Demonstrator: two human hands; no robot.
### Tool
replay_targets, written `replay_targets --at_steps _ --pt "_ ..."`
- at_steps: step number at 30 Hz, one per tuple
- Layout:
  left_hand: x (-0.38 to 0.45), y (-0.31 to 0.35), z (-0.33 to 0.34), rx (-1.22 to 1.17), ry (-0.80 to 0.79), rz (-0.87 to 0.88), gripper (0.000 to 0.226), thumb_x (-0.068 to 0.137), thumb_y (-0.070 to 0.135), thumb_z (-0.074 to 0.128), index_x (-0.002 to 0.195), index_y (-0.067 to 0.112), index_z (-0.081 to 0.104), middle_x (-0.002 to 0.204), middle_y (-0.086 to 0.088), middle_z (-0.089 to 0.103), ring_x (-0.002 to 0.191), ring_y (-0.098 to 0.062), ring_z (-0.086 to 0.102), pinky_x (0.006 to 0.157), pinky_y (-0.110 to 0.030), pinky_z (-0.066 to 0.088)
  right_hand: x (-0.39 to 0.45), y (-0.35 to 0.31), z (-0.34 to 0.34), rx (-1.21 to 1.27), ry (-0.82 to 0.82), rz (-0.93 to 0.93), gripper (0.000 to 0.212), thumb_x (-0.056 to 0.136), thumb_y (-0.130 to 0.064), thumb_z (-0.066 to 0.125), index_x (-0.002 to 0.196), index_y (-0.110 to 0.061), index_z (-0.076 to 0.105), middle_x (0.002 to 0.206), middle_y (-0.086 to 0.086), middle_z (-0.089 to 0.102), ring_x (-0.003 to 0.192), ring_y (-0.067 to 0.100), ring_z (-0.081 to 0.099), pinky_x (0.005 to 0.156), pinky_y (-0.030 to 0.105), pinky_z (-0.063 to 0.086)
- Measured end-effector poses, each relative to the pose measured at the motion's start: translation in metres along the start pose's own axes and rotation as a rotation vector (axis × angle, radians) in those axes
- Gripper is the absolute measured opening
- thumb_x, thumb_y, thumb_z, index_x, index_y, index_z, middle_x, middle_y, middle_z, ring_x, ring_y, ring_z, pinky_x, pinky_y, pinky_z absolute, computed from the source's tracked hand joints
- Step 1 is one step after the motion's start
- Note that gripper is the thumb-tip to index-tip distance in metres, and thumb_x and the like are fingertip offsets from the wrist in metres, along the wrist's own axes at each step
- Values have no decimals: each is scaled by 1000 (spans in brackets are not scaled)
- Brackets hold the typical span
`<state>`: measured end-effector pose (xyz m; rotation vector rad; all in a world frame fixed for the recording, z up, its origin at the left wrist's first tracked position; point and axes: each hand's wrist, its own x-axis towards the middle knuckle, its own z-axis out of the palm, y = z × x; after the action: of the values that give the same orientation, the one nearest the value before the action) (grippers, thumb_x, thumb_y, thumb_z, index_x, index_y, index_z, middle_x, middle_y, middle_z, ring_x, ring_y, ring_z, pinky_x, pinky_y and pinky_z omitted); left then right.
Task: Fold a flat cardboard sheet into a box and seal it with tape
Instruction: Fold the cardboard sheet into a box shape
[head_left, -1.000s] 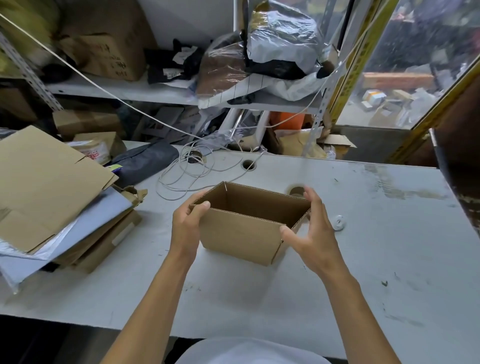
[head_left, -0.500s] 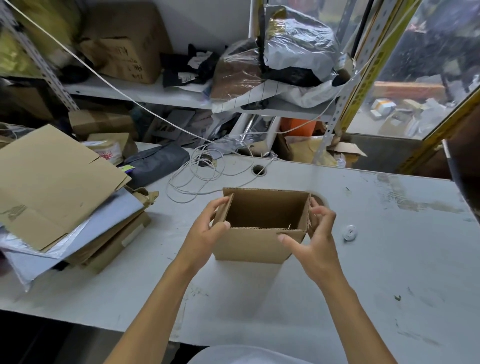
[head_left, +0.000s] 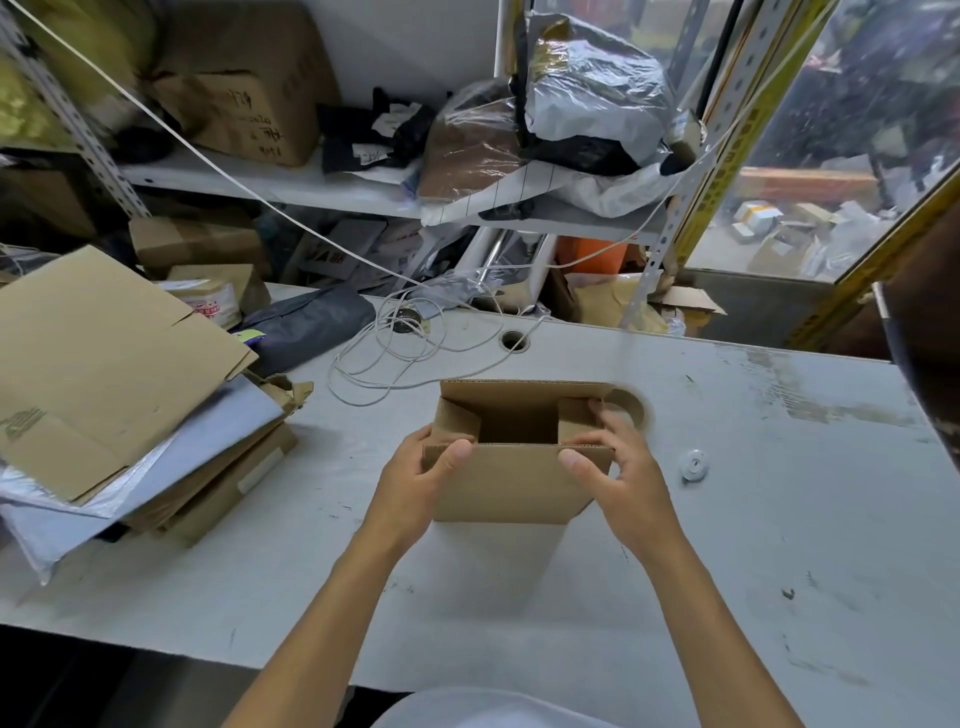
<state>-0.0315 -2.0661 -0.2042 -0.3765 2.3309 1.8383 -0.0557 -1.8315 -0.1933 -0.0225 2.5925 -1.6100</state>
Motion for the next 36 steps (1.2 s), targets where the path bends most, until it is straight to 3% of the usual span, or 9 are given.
replay_targets --at_steps 3,5,7,10,15,19,24,30,36 --pt "6 2 3 93 141 33 48 78 57 74 117 35 58 121 12 59 112 -13 57 82 -30 50 7 4 5 11 67 10 52 81 -42 74 128 -38 52 145 -20 31 135 6 37 103 33 43" --pt "8 7 3 92 192 65 71 78 40 83 136 37 41 136 16 44 118 -12 50 93 -32 46 12 7 5 69 69 55 86 81 -32 79 148 -43 26 143 -24 25 126 3 42 101 38 48" --pt "13 9 0 84 144 94 97 77 28 85 148 46 23 149 17 29 126 -12 43 103 -32 40 16 12 4 43 18 36 99 82 -29 79 149 -54 10 143 -31 21 130 2 37 106 42 43" --pt "20 12 -3 155 68 184 84 79 18 82 139 54 36 157 10 27 141 -15 32 115 -40 35 22 14 3 10 -22 12 92 82 -28 78 141 -63 17 145 -35 23 137 13 34 106 44 43" --pt "25 8 4 263 105 257 28 81 18 77 103 33 70 158 4 29 141 -1 27 108 -25 30 19 18 7 -47 15 -56 45 87 -23 73 122 -44 55 154 -12 33 136 10 37 98 29 42" --pt "26 7 9 258 122 243 37 71 29 85 102 39 67 156 9 30 142 -4 28 106 -27 34 17 15 8 -23 17 -12 46 89 -22 71 131 -38 58 155 -18 30 133 6 40 93 11 38" --pt "31 9 10 293 81 240 57 67 32 89 120 39 67 153 15 31 141 -6 25 111 -29 31 16 15 11 -20 -20 -27 44 93 -23 67 129 -45 55 149 -25 29 140 1 28 115 37 33" --pt "38 6 7 293 42 248 54 70 32 88 118 44 68 147 19 32 139 -6 26 118 -37 30 16 13 13 55 47 0 40 90 -22 70 124 -41 62 148 -26 35 130 -10 36 86 0 35" --pt "44 -4 5 238 30 266 50 72 34 87 120 38 71 147 20 33 140 -5 30 116 -44 35 25 14 4 81 -6 22 38 84 -25 76 115 -43 64 137 -23 45 119 -7 47 82 11 46"
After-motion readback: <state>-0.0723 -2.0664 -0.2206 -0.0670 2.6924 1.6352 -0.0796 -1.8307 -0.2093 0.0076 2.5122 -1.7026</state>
